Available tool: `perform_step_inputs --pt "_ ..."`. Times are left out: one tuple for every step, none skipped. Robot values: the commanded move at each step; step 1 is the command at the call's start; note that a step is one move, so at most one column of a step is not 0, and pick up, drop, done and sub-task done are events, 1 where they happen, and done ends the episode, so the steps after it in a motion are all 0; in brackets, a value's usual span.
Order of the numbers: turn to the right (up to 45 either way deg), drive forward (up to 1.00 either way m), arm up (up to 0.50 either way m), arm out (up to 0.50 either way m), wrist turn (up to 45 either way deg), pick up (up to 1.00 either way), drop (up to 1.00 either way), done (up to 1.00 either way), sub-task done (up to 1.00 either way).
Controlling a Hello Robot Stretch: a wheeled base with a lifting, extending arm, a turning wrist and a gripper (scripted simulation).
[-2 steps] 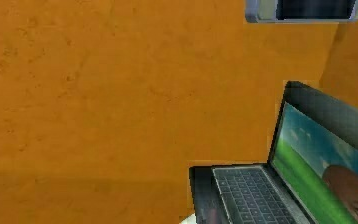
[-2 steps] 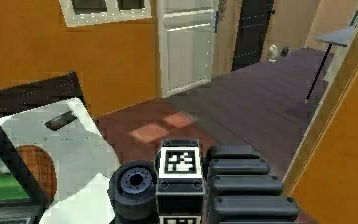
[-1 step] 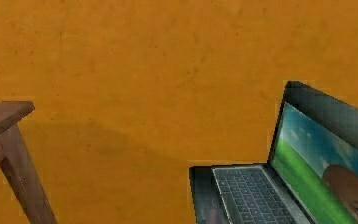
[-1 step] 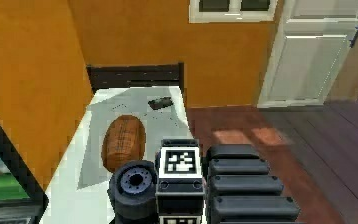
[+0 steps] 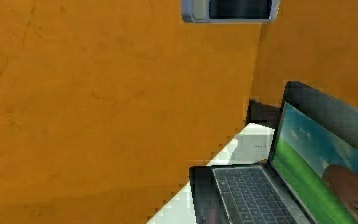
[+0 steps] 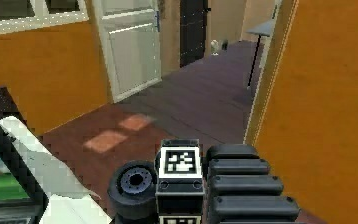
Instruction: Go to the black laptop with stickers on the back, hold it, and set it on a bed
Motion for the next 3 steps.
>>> perform_step_inputs --pt "45.0 0.00 0.00 0.00 0.0 0.00 0.00 0.00 0.00" --pt "45.0 0.00 0.00 0.00 0.0 0.00 0.00 0.00 0.00" --pt "24.0 0.00 0.00 0.00 0.0 0.00 0.00 0.00 0.00"
